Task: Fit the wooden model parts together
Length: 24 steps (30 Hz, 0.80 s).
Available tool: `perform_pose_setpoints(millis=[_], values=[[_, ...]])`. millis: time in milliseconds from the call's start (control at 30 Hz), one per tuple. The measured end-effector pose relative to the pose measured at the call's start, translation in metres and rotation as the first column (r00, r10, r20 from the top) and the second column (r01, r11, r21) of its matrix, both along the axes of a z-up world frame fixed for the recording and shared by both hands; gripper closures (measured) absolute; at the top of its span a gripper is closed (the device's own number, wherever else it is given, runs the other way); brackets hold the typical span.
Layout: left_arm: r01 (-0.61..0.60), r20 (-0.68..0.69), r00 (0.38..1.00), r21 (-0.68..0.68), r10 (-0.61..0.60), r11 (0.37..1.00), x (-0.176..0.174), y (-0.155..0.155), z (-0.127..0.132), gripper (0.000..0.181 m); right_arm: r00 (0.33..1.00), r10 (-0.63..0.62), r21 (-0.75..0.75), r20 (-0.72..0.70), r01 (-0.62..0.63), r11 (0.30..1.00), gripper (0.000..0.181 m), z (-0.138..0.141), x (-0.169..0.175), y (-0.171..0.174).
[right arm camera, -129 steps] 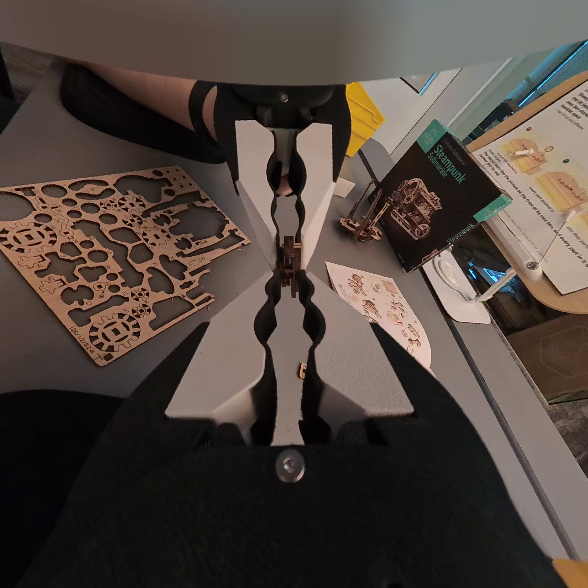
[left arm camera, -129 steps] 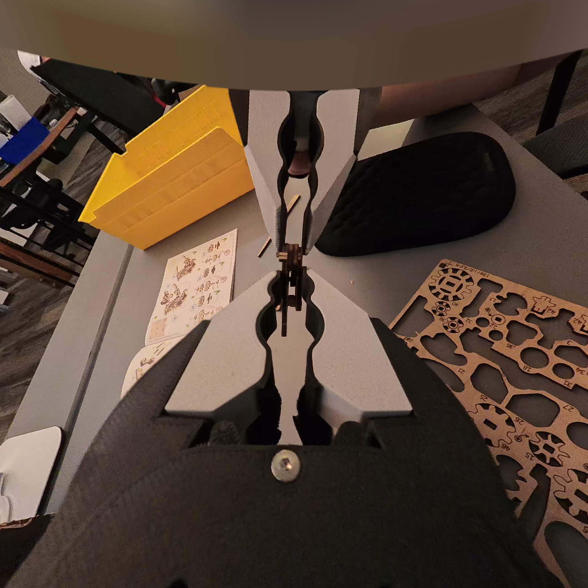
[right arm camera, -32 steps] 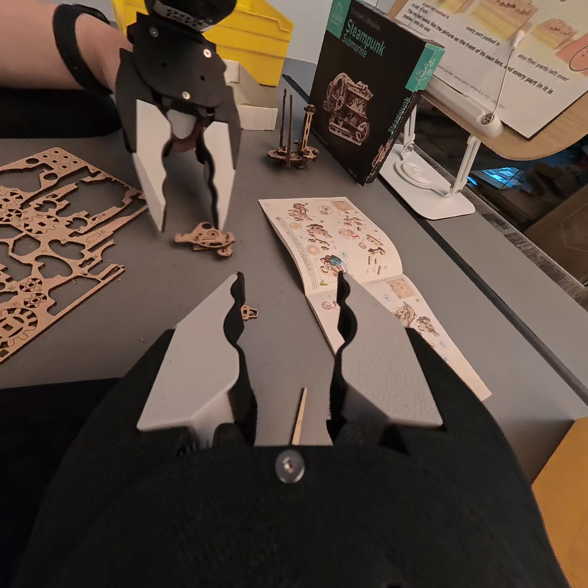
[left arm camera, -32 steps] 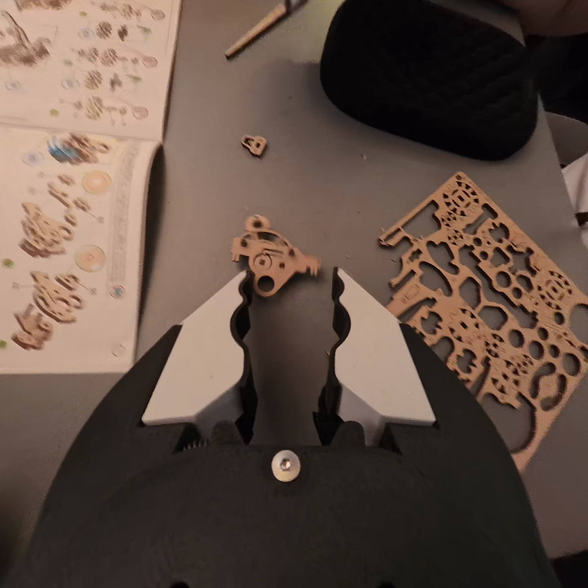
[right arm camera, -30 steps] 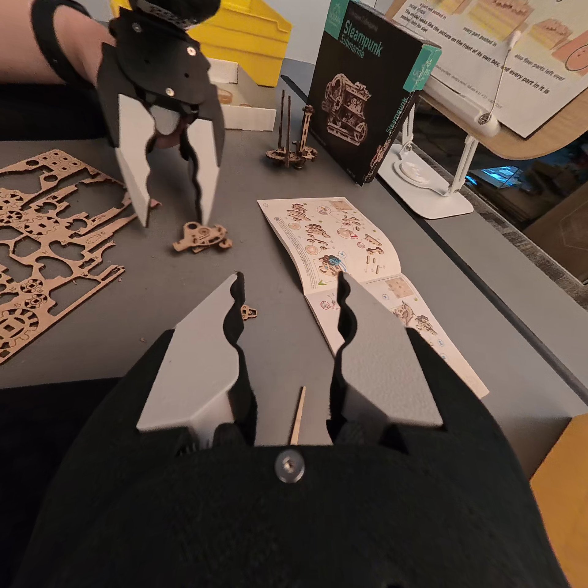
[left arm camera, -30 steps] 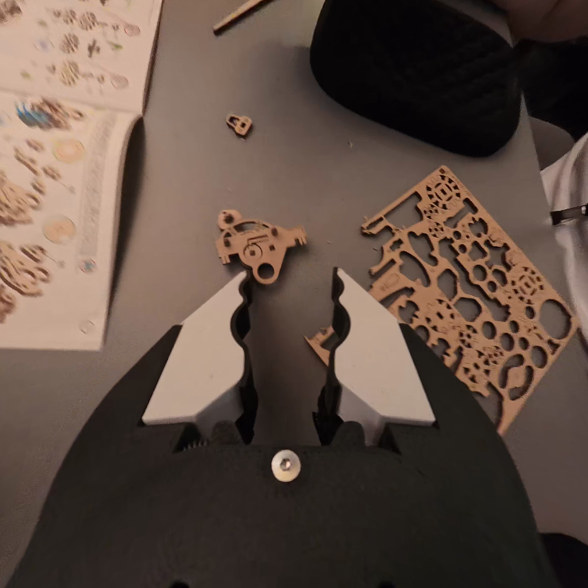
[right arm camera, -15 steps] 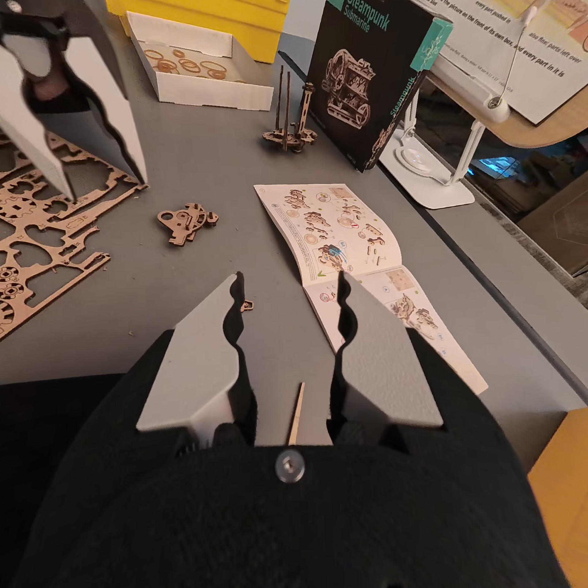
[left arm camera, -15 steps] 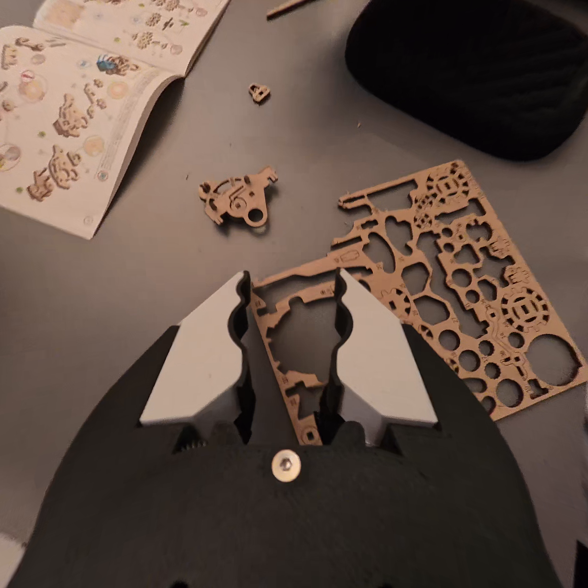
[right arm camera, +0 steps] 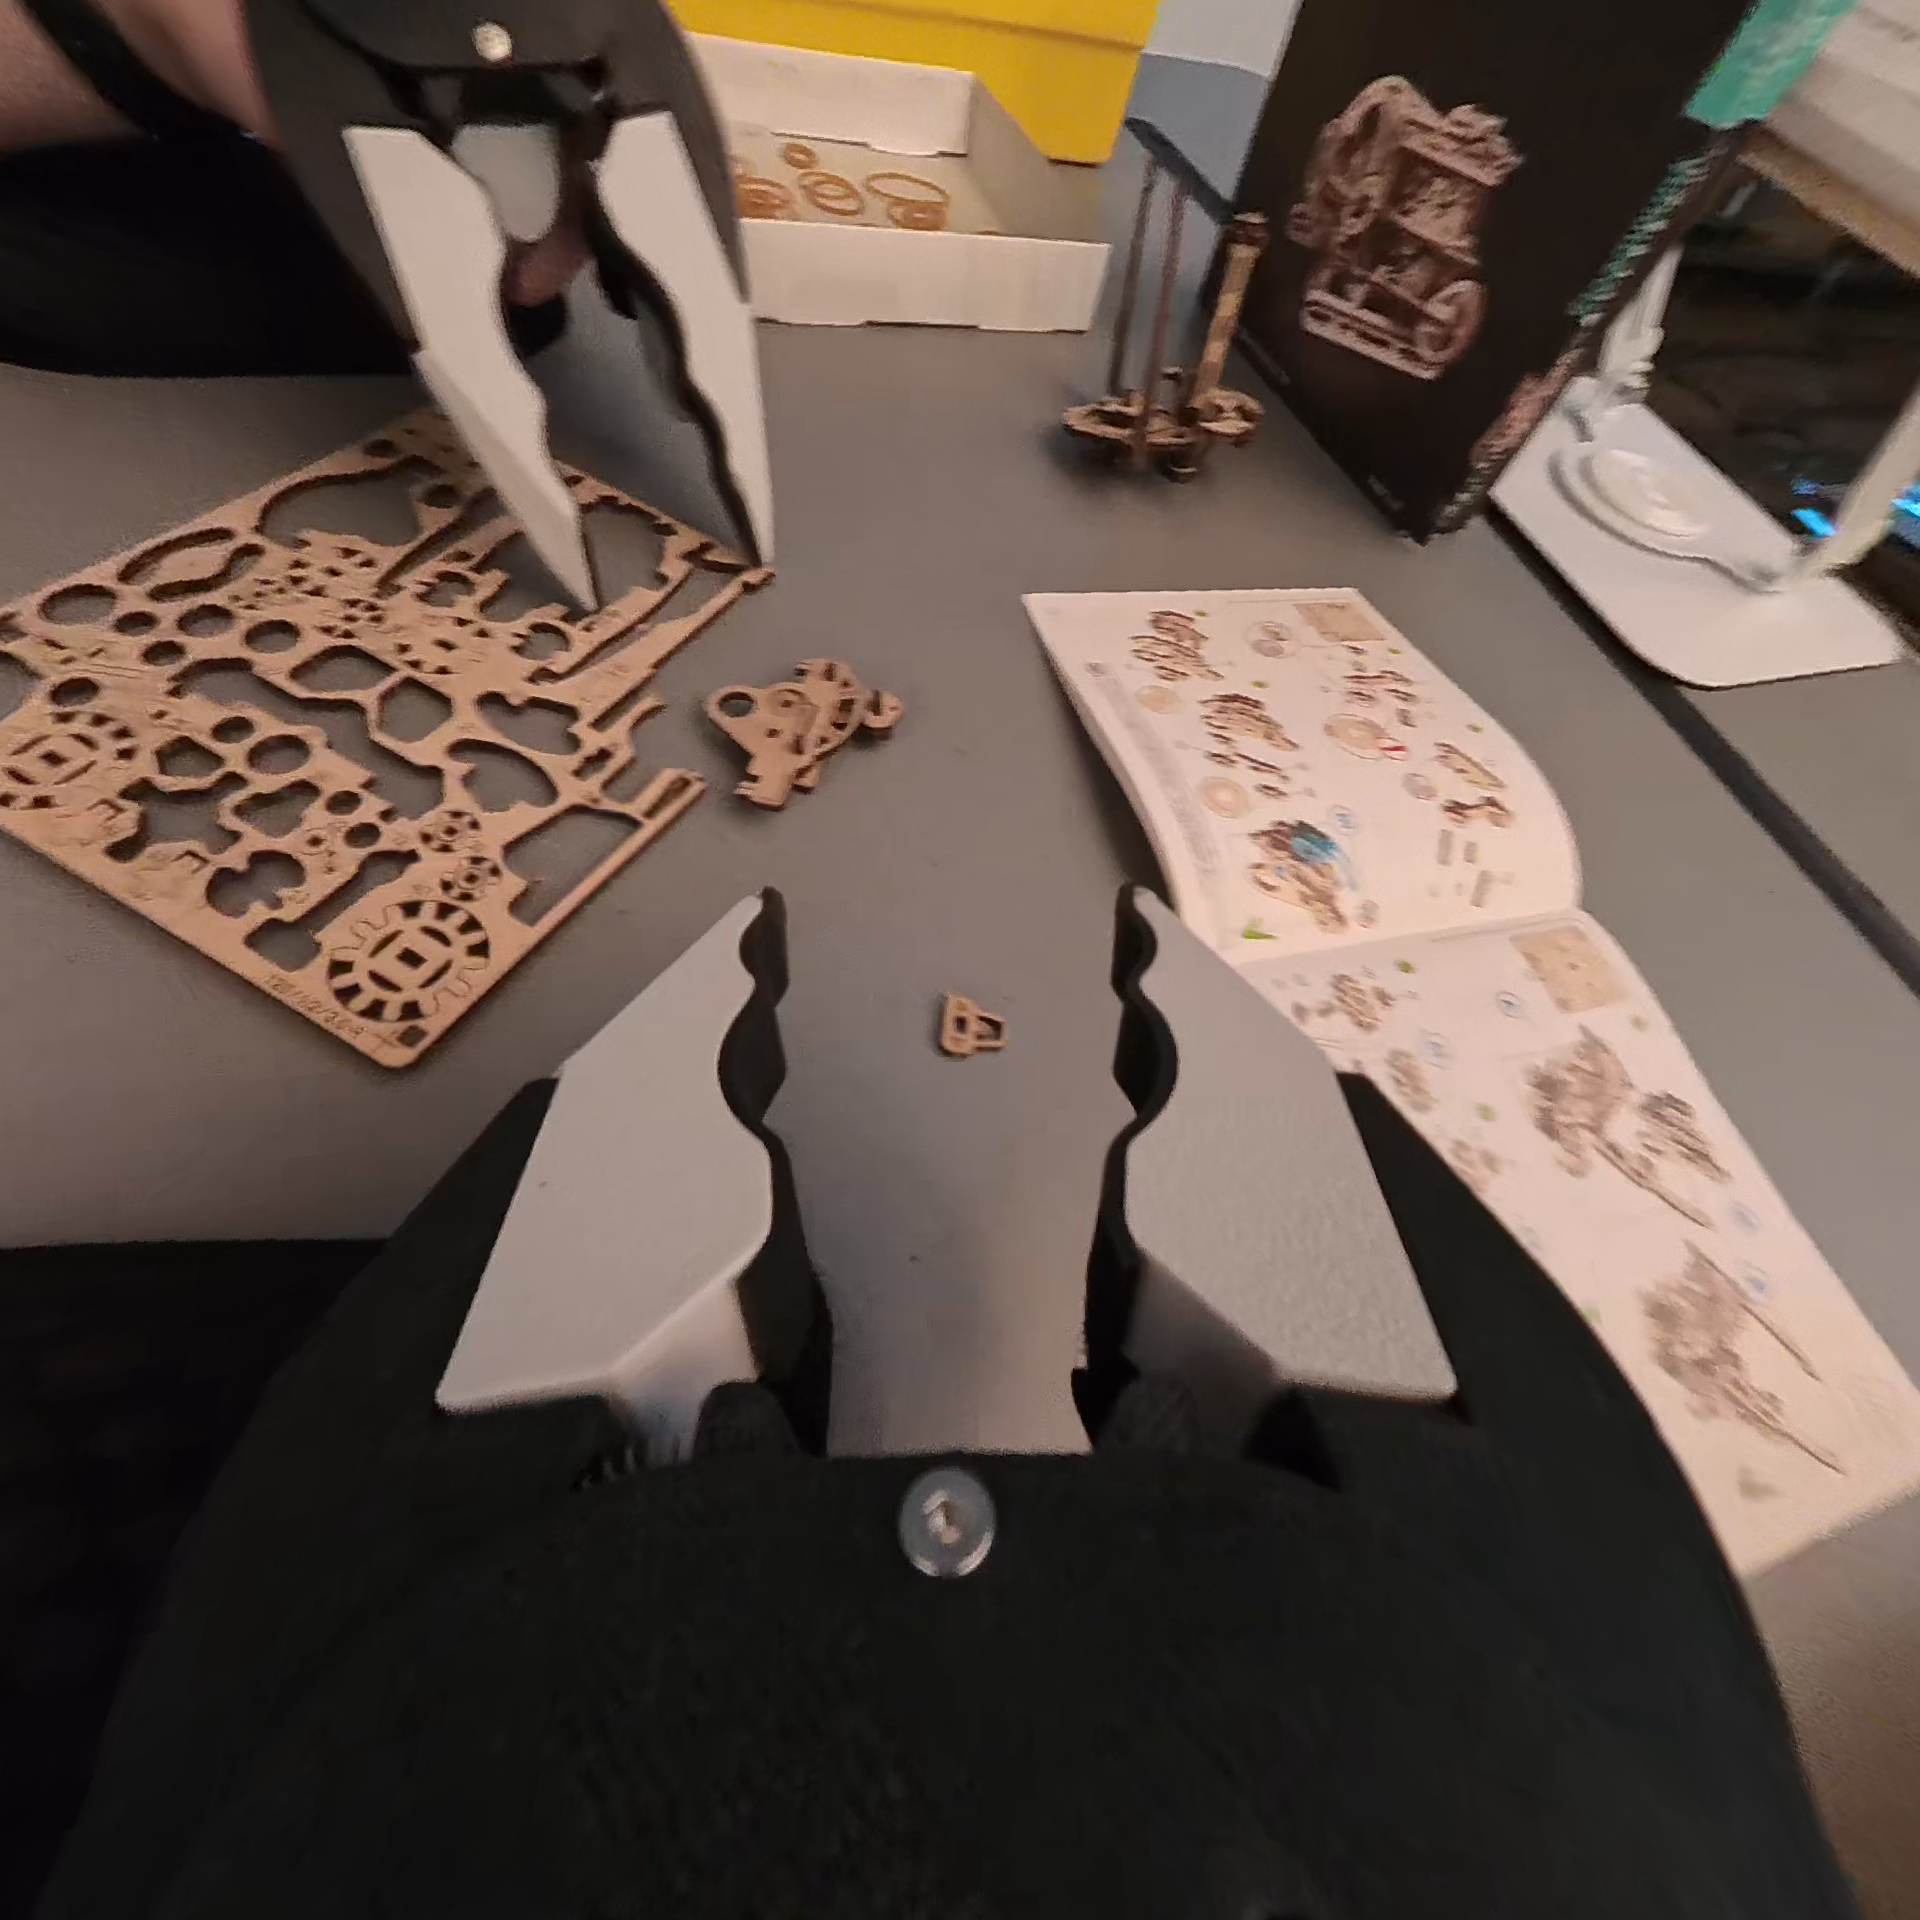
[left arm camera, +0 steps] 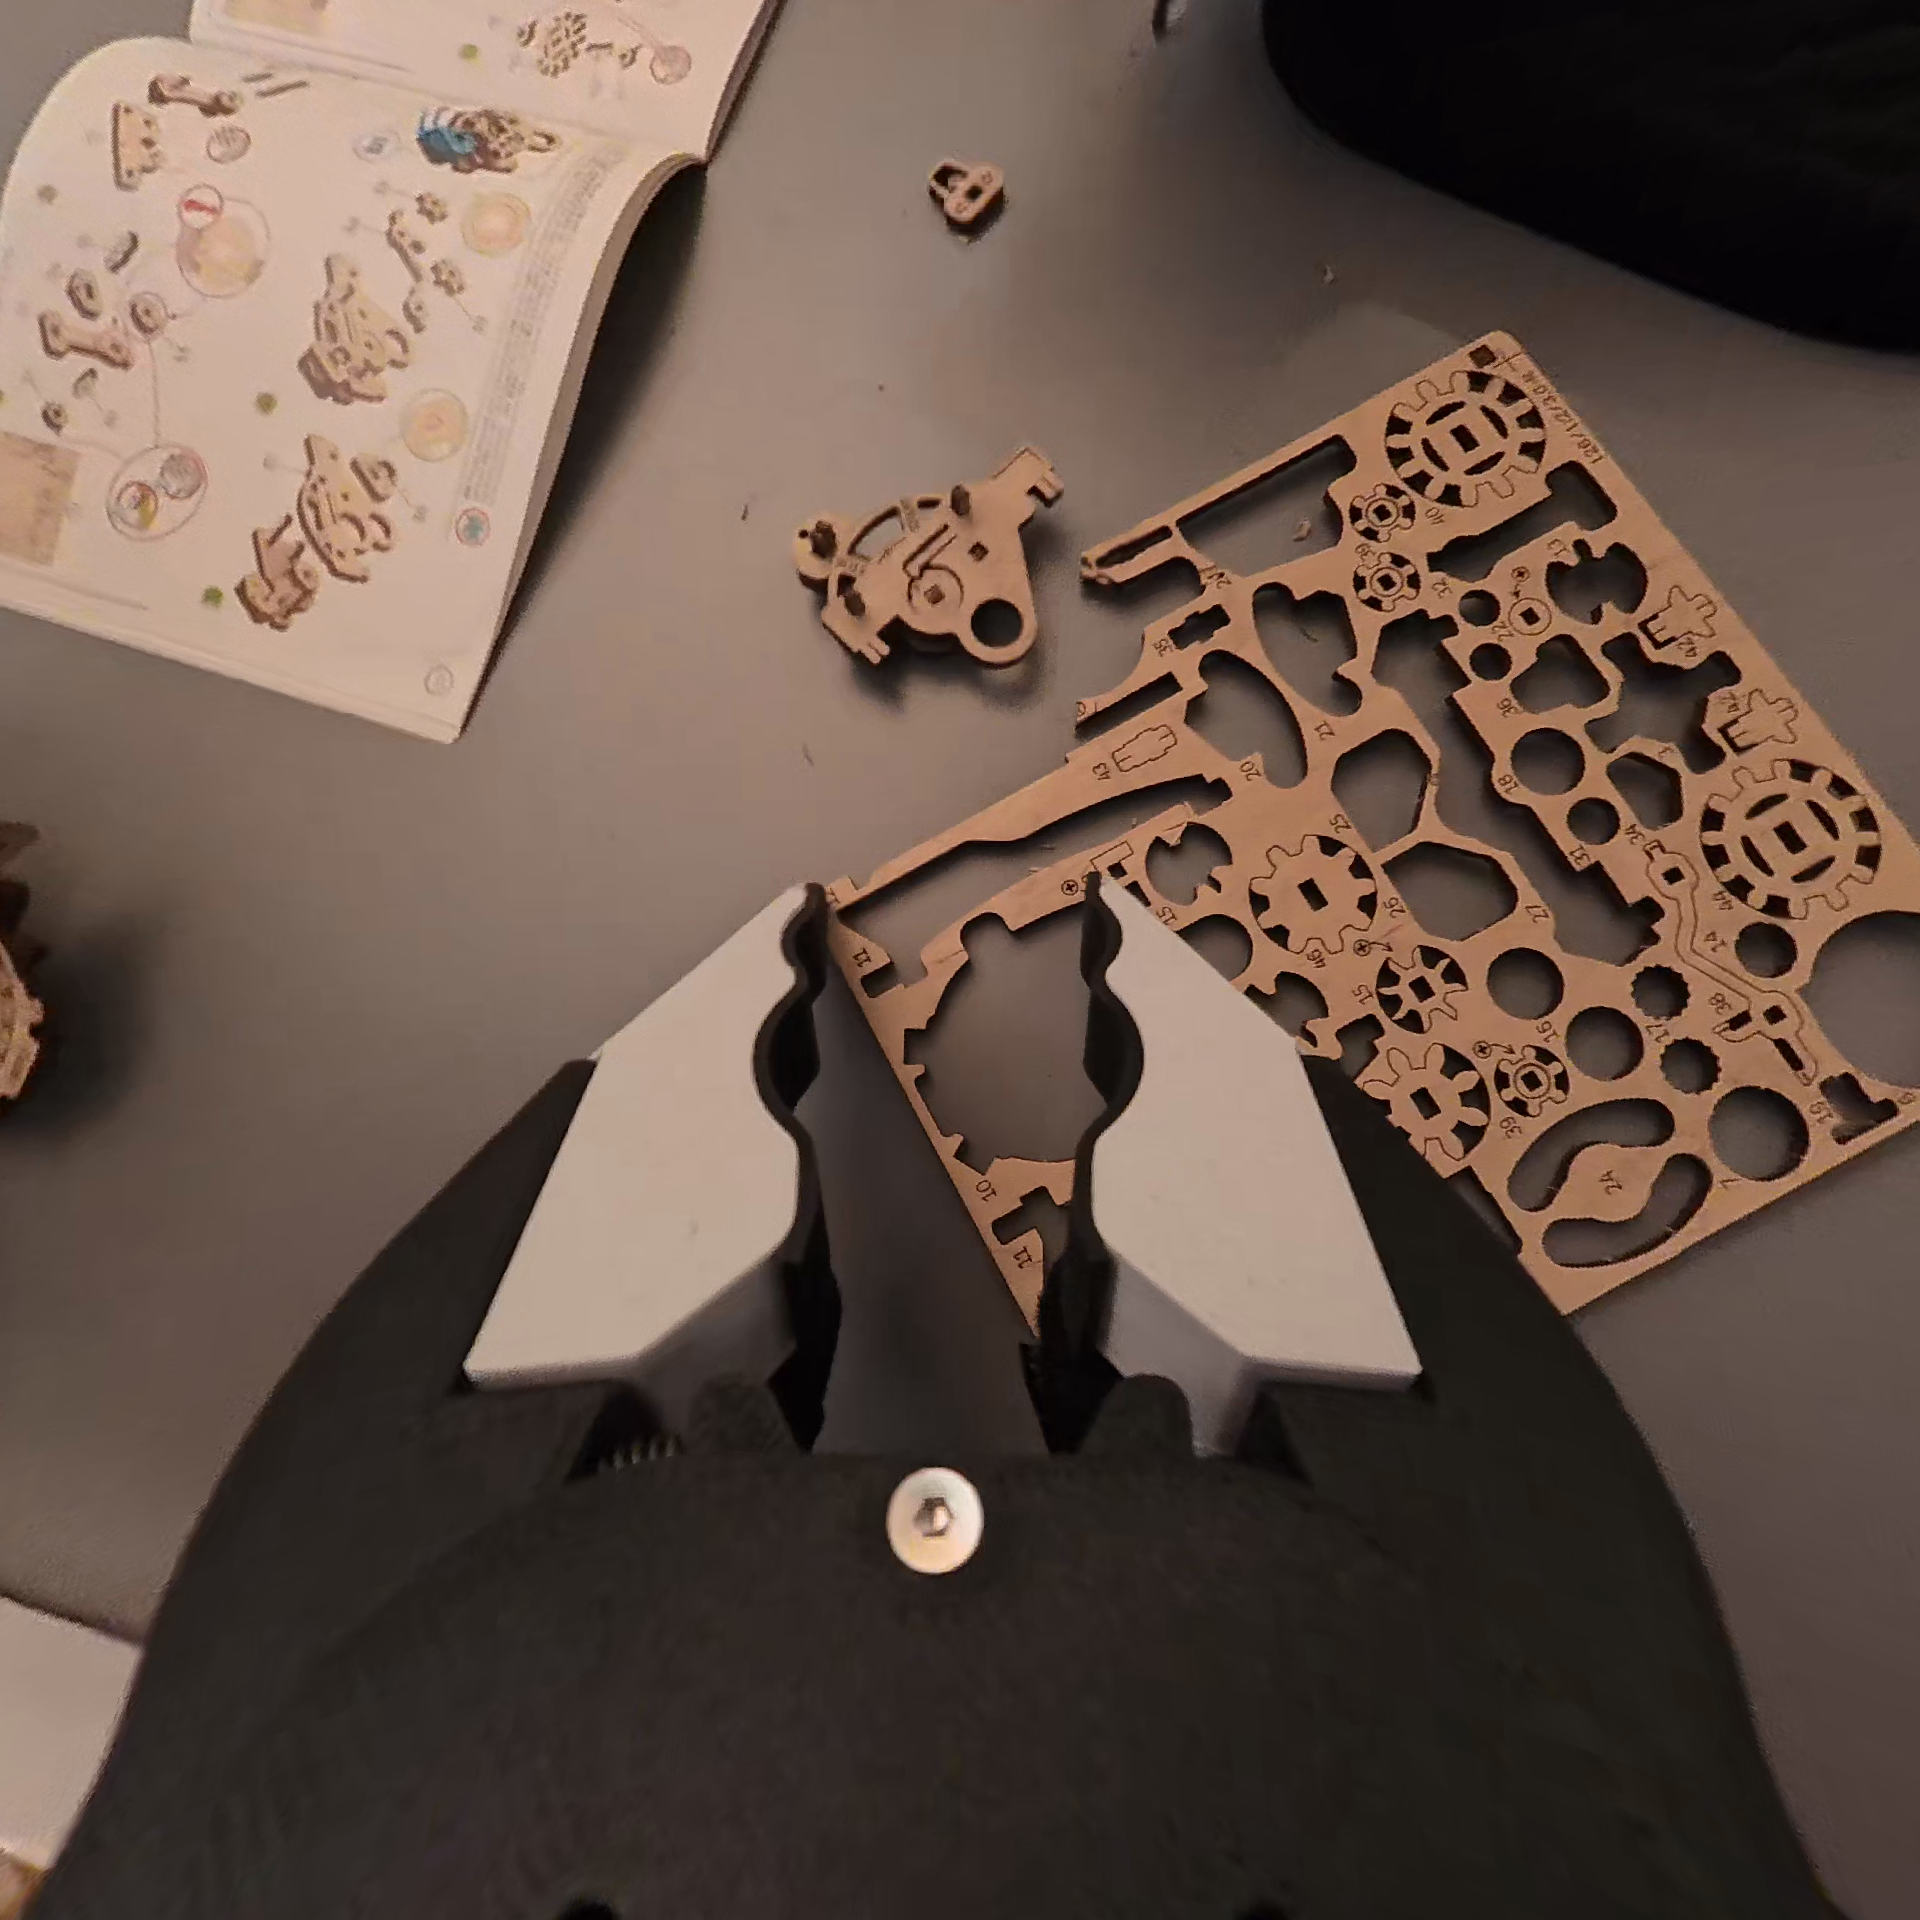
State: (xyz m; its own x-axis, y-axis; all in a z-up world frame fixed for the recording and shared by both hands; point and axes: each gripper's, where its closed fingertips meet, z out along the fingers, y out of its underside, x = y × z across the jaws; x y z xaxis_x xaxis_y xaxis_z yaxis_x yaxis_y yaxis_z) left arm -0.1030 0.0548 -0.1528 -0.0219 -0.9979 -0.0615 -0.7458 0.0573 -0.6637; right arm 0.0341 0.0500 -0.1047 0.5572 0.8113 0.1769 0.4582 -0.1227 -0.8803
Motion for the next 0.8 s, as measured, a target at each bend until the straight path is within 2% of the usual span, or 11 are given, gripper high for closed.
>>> perform_pose_setpoints(millis=[100,167,200,267,400,533,667,800], values=[[0.043,0.042,0.998,-0.005,-0.042,0.999,0.007,0.004,0.012,0.137,0.999,0.027,-0.021,0.025,-0.026,0.999,0.119,-0.007,-0.016,-0.004],[0.065,0.093,0.994,-0.057,-0.059,0.996,0.014,0.006,0.026,0.138,0.998,0.057,-0.035,0.024,-0.056,0.998,0.119,-0.012,-0.029,-0.007],[0.066,0.101,0.993,-0.082,-0.058,0.994,0.018,0.01,0.03,0.139,0.998,0.033,-0.024,0.049,-0.032,0.999,0.119,-0.014,-0.03,-0.003],[0.079,0.074,0.995,-0.092,-0.072,0.993,0.025,0.019,0.028,0.141,0.994,-0.013,-0.002,0.107,0.013,1.0,0.12,-0.018,-0.03,0.005],[0.175,0.033,0.984,-0.111,-0.172,0.978,0.041,0.022,0.009,0.139,0.992,0.026,-0.032,0.123,-0.022,0.999,0.117,-0.02,-0.04,-0.003],[0.199,0.095,0.978,-0.147,-0.186,0.969,0.048,0.021,0.007,0.148,0.991,0.024,-0.03,0.132,-0.021,0.999,0.117,-0.022,-0.042,-0.003],[0.239,0.08,0.969,-0.093,-0.232,0.967,0.049,0.018,0.003,0.153,0.987,0.053,-0.044,0.151,-0.046,0.998,0.114,-0.025,-0.049,-0.002],[0.259,0.084,0.964,-0.087,-0.252,0.962,0.05,0.012,0.003,0.159,0.978,0.083,-0.106,0.191,-0.064,0.992,0.135,-0.037,-0.052,-0.004]])
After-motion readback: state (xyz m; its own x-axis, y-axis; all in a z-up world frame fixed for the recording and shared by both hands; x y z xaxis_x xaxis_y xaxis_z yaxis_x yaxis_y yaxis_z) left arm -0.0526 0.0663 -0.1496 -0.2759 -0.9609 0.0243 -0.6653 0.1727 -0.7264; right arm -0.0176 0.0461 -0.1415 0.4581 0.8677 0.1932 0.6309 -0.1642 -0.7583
